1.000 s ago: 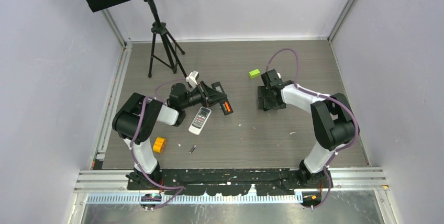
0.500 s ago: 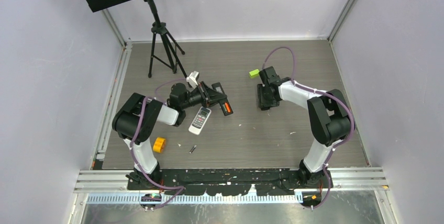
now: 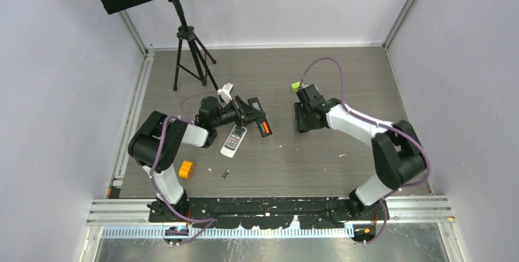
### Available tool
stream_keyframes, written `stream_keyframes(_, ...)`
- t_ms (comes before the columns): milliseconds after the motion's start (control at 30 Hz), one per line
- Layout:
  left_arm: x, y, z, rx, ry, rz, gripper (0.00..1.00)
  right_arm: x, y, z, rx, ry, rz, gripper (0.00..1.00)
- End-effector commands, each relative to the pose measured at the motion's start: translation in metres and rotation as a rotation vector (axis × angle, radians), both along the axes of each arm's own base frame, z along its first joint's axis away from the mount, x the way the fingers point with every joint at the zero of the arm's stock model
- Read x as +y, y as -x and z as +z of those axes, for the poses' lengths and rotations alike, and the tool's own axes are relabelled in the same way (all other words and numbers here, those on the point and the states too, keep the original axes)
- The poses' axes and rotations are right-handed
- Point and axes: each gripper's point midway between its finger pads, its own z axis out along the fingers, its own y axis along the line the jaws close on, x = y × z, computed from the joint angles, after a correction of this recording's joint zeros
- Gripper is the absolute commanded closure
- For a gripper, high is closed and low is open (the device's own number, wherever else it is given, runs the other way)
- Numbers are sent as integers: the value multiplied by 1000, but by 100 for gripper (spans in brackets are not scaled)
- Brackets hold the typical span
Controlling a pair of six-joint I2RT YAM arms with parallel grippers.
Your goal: Load the batteries into the remote control
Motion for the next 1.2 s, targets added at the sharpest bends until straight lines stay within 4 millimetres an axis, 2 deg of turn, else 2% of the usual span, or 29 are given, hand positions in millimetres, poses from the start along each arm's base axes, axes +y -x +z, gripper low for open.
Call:
stream_keyframes(0,-1,-1,13,-105,-48,9,100,32,11,58,-145,-143,52,71)
stream_keyframes(133,-2,0,9,-139,-119,17,100,60,35,85,-194,-275,148,70)
stream_keyframes(267,-15,3,15,-194,-167,2,100,92,60,104,-190,-393,240,68)
stream_keyframes(500,-25,7,22,-210,-172,-12,100,118,77,114,-162,-452,274,67)
stream_keyframes(633,-31,10,23,-193,-164,-16,100,129,79,115,-159,-458,287,67)
stream_keyframes(1000,-36,9,18,-111,-125,-16,100,133,70,96,-162,-416,261,67)
stream_keyframes(1167,-37,11,22,-94,-97,-21,100,133,60,92,-186,-402,234,67)
